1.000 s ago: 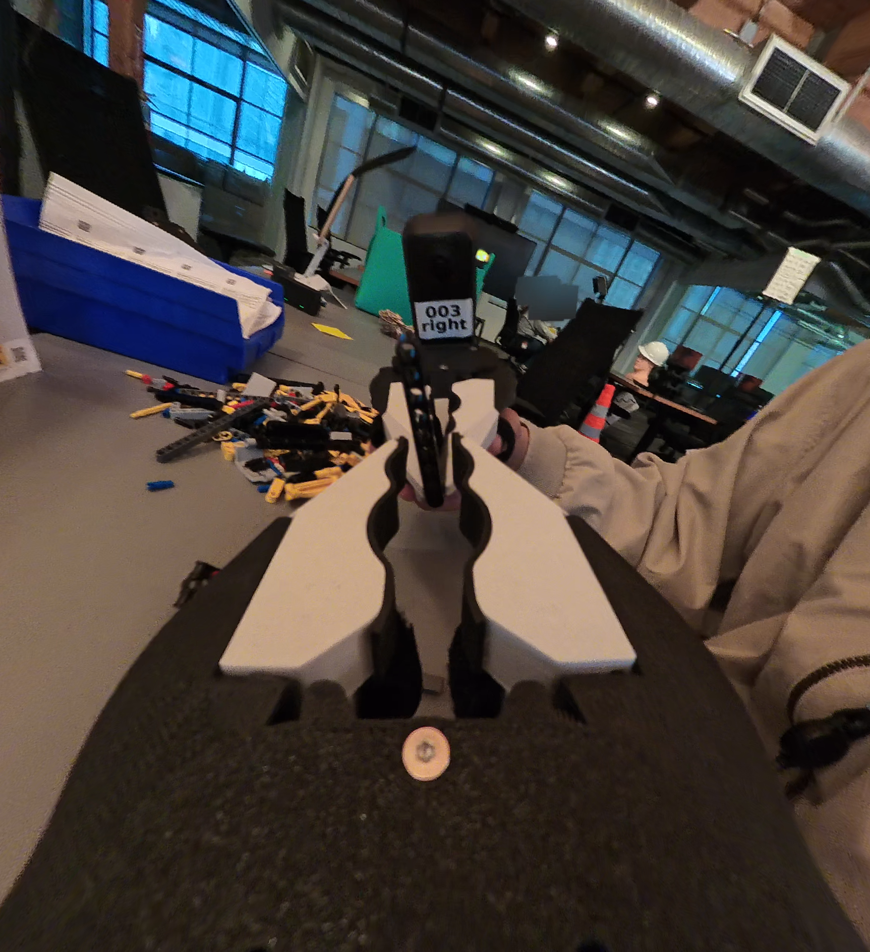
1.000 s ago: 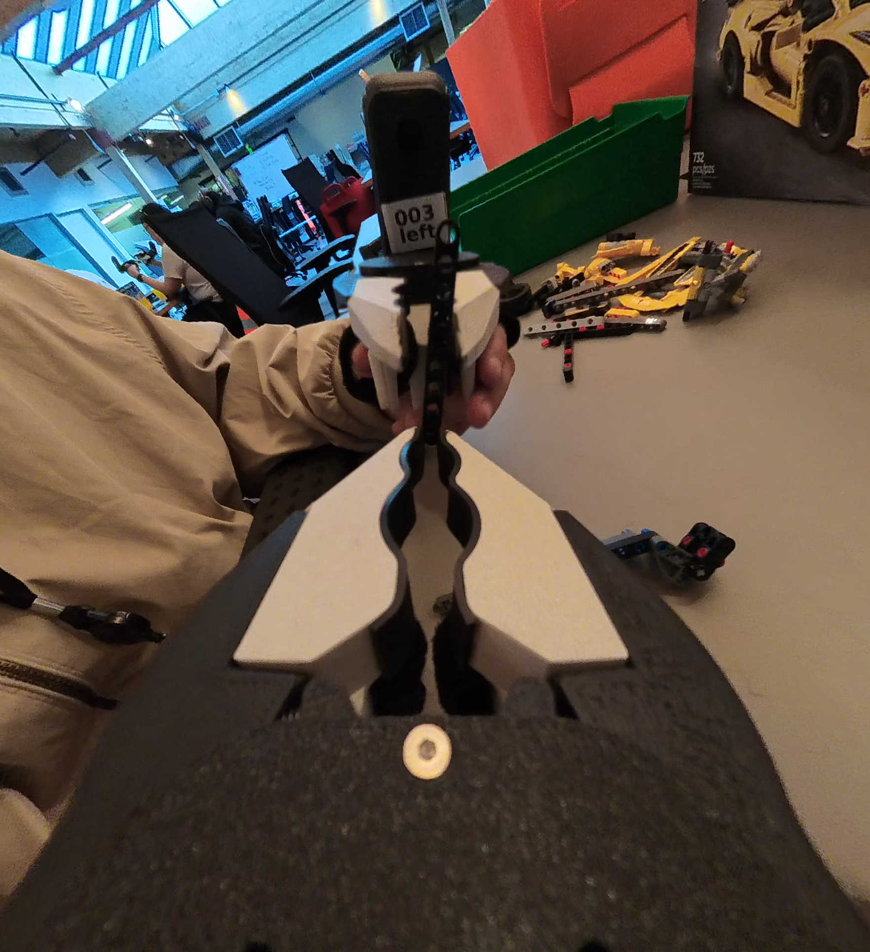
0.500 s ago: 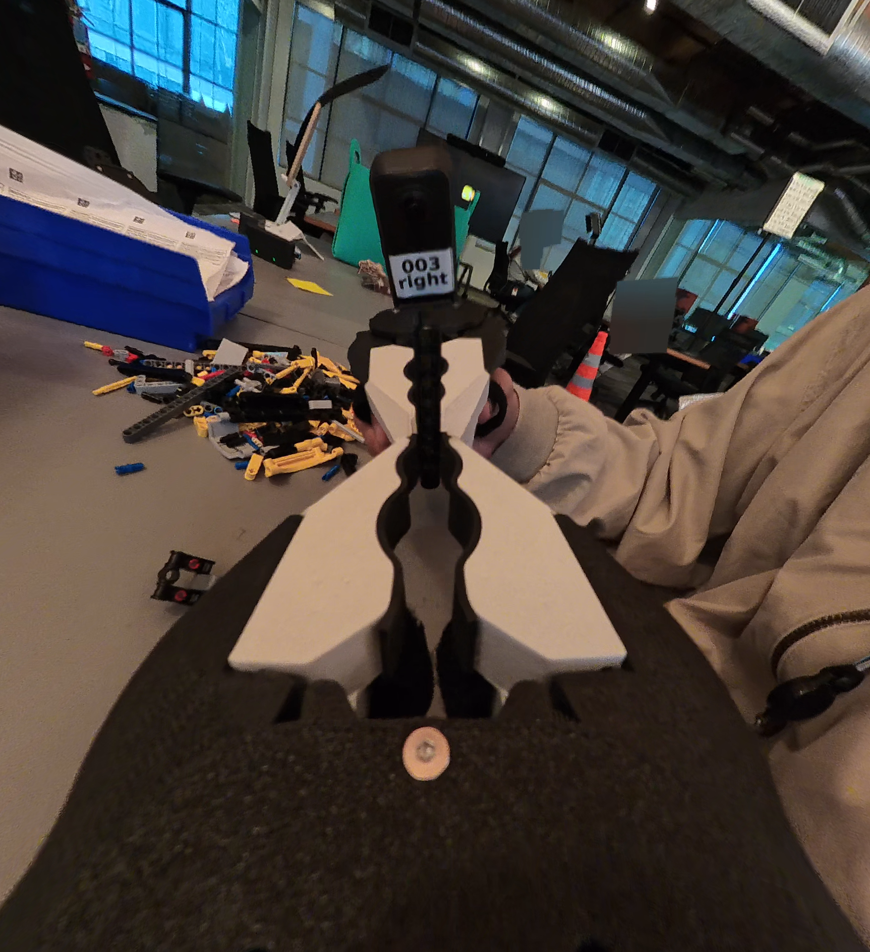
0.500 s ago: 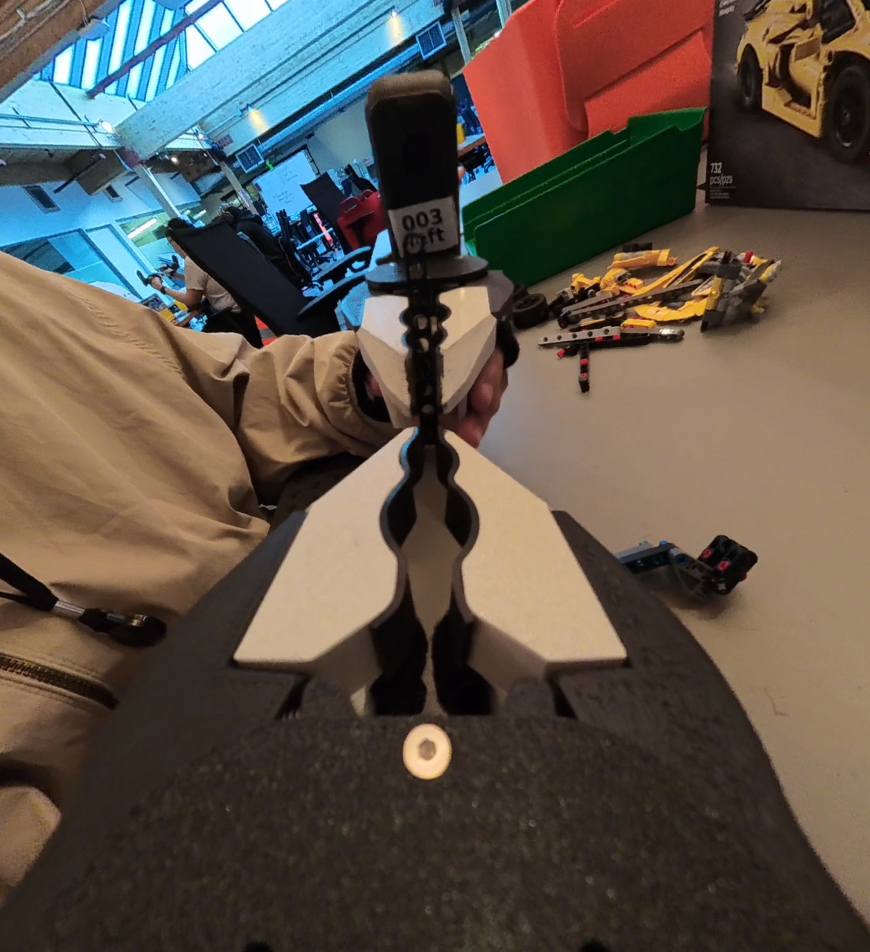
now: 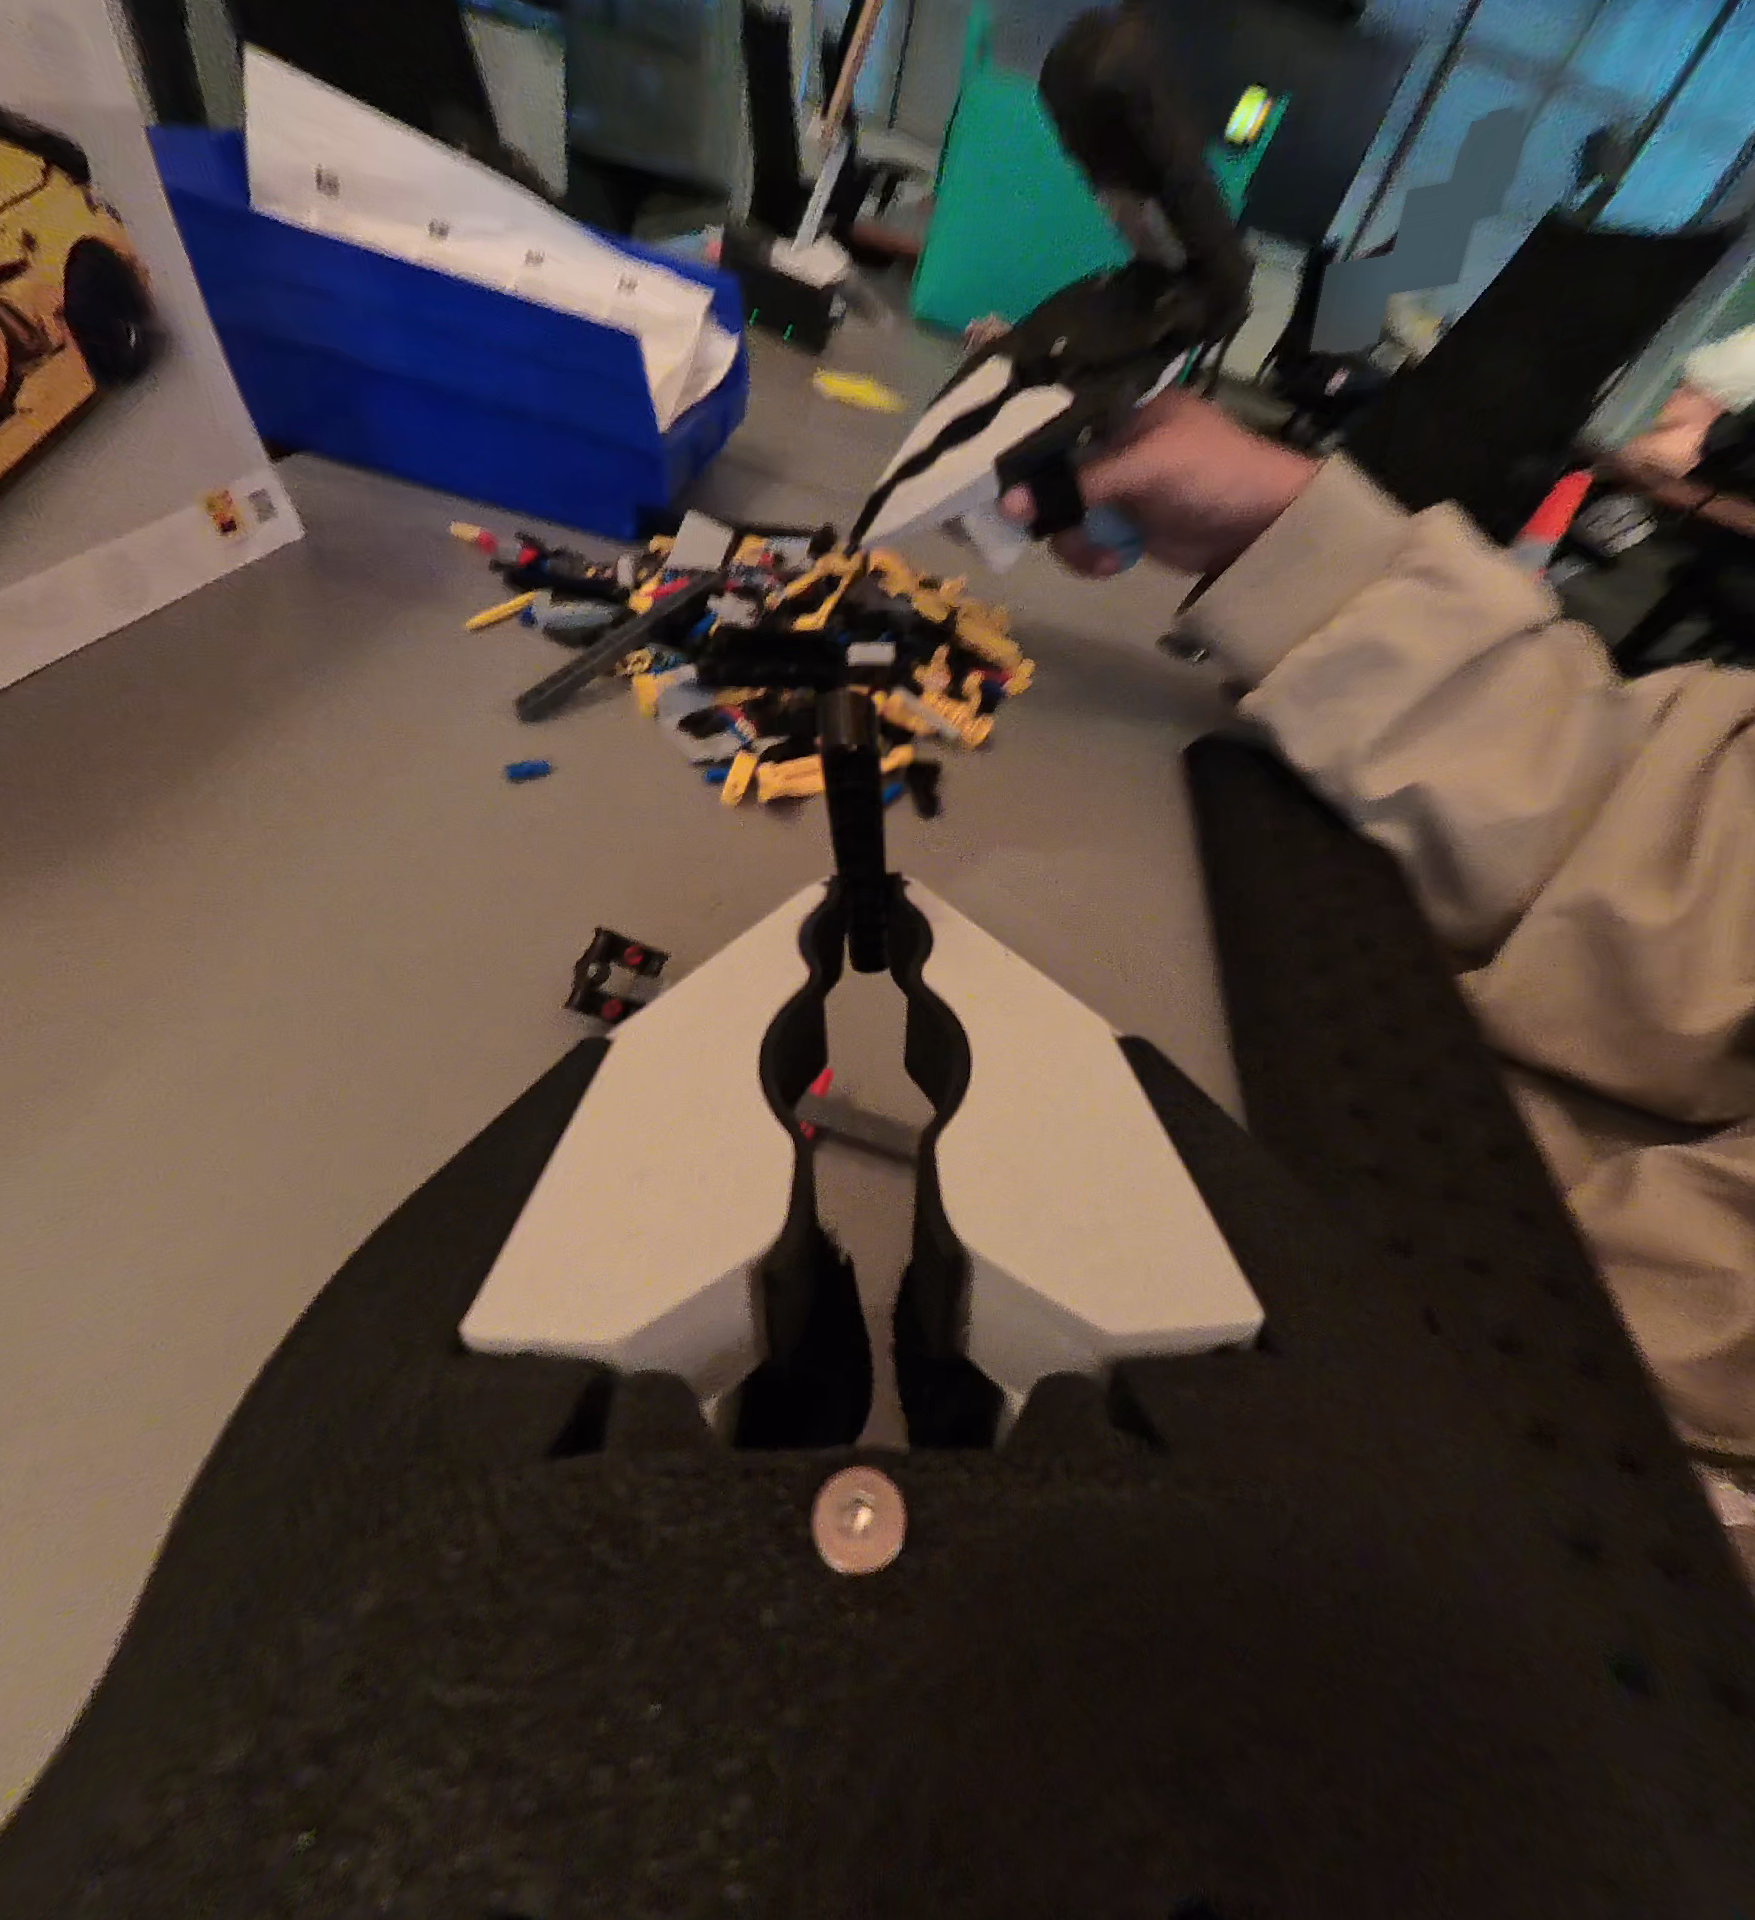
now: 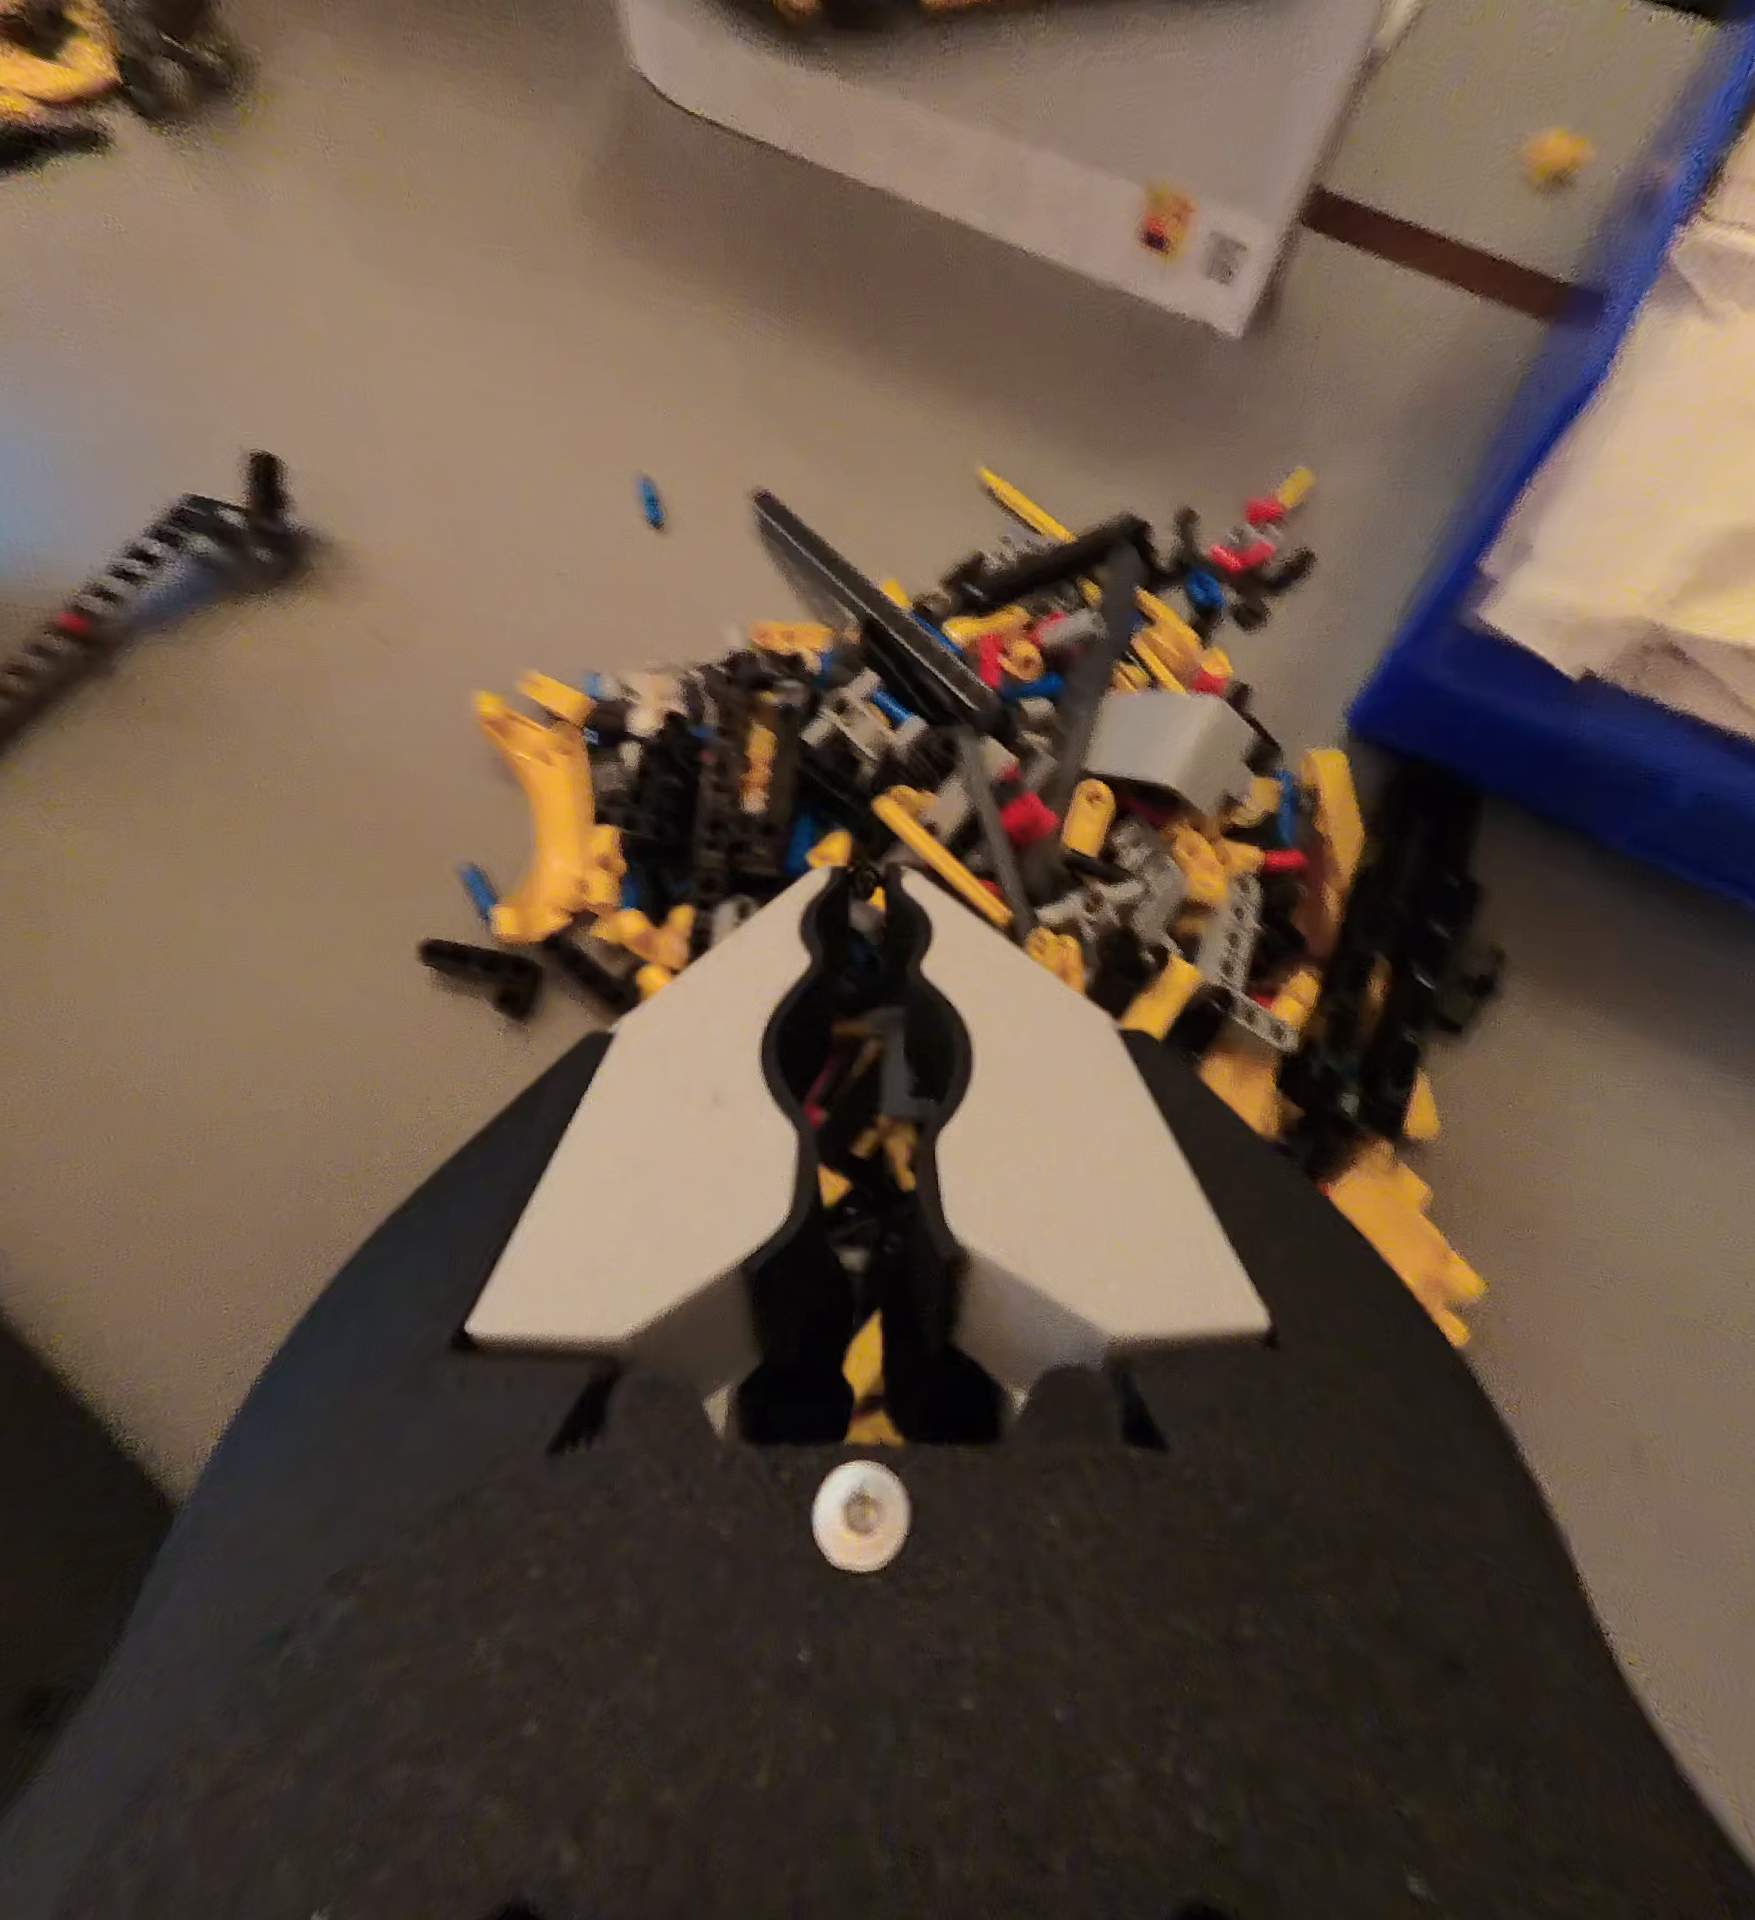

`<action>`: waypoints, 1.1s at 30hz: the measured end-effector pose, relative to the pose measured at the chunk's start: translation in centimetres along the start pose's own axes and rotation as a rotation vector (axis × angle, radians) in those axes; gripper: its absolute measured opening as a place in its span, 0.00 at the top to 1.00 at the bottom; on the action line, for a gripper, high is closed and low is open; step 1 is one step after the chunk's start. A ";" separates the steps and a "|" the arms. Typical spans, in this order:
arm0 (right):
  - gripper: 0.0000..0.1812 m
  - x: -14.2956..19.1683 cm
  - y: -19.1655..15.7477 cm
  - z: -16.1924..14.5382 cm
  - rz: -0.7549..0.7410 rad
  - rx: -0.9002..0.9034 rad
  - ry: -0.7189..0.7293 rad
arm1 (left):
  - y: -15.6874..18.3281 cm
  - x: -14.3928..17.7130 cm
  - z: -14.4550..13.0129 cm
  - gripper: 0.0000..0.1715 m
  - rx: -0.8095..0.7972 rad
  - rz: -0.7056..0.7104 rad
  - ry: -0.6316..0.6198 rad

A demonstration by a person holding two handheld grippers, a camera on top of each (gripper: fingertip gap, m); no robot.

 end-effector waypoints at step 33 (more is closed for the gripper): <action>0.95 -1.0 2.9 1.0 -0.603 0.102 -0.089 | -1.8 -3.7 -6.7 0.80 0.067 0.439 -0.391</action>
Point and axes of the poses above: each gripper's, where its closed fingertips meet, x back along the fingers, z out of its top, y = z × x across the jaws, the point moved 3 cm from there along x, back along the fingers, and after that the axes turned 10 degrees about x, right-handed, at the moved point
